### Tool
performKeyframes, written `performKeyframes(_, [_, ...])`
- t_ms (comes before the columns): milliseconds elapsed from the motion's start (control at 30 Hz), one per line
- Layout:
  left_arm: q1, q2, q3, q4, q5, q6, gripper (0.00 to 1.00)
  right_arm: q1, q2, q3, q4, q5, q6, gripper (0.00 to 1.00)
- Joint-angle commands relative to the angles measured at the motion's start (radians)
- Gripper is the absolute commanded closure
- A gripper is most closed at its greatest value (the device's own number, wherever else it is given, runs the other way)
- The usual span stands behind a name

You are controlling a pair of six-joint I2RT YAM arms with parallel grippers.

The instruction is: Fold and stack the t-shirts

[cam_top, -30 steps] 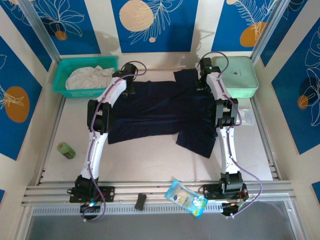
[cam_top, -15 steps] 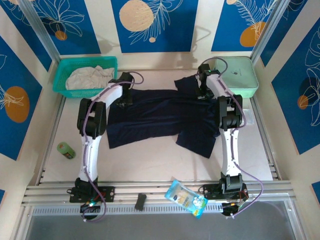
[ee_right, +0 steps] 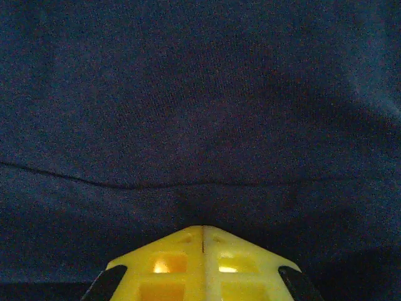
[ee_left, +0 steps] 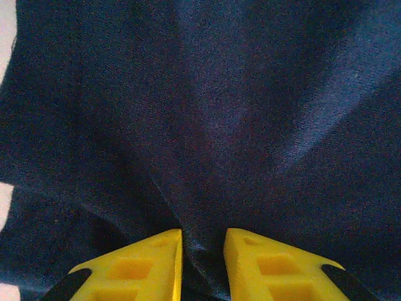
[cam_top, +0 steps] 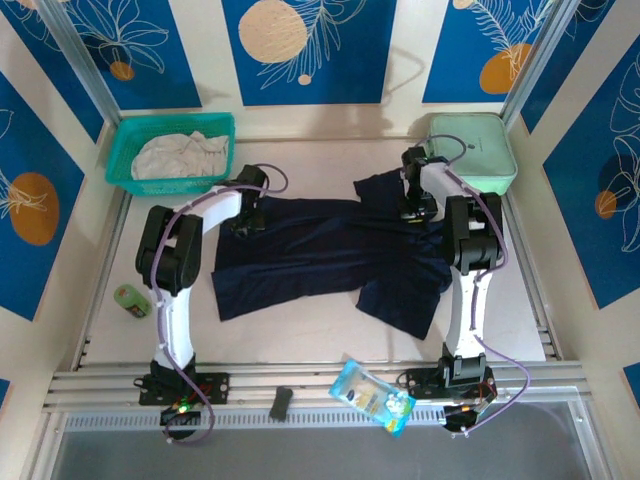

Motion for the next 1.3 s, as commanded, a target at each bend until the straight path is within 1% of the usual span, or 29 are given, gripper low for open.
performKeyframes(0, [-0.013, 0.006, -0.076, -0.082, 0.018, -0.019, 0.74, -0.010, 0.009, -0.069, -0.059, -0.027, 0.041, 1.00])
performKeyframes(333, [-0.021, -0.094, -0.127, -0.093, 0.005, -0.038, 0.73, -0.010, -0.062, -0.102, -0.041, -0.030, 0.058, 1.00])
performKeyframes(400, [-0.021, -0.114, -0.111, -0.108, -0.017, -0.039, 0.72, -0.010, -0.083, -0.090, -0.043, -0.040, 0.061, 1.00])
performKeyframes(500, [-0.022, -0.143, -0.031, -0.184, -0.080, -0.037, 0.67, -0.008, -0.146, -0.064, -0.054, -0.074, 0.065, 1.00])
performKeyframes(600, [-0.016, -0.170, 0.074, -0.262, -0.135, -0.019, 0.63, -0.007, -0.233, -0.057, -0.056, -0.116, 0.074, 0.92])
performKeyframes(700, [0.002, -0.166, 0.172, -0.314, -0.157, 0.014, 0.60, -0.007, -0.322, -0.074, -0.051, -0.175, 0.088, 0.85])
performKeyframes(800, [0.039, -0.119, 0.245, -0.325, -0.132, 0.064, 0.59, -0.004, -0.389, -0.116, -0.049, -0.229, 0.100, 0.83])
performKeyframes(867, [0.071, -0.067, 0.282, -0.319, -0.087, 0.100, 0.60, 0.001, -0.427, -0.150, -0.047, -0.254, 0.104, 0.83])
performKeyframes(1000, [0.125, 0.025, 0.332, -0.272, 0.027, 0.168, 0.64, 0.022, -0.486, -0.224, -0.037, -0.263, 0.104, 0.82])
performKeyframes(1167, [0.137, 0.057, 0.346, -0.163, 0.106, 0.284, 0.65, 0.038, -0.530, -0.291, -0.024, -0.260, 0.105, 0.82])
performKeyframes(1267, [0.139, 0.073, 0.376, -0.155, 0.113, 0.347, 0.65, 0.047, -0.547, -0.319, -0.017, -0.256, 0.109, 0.82])
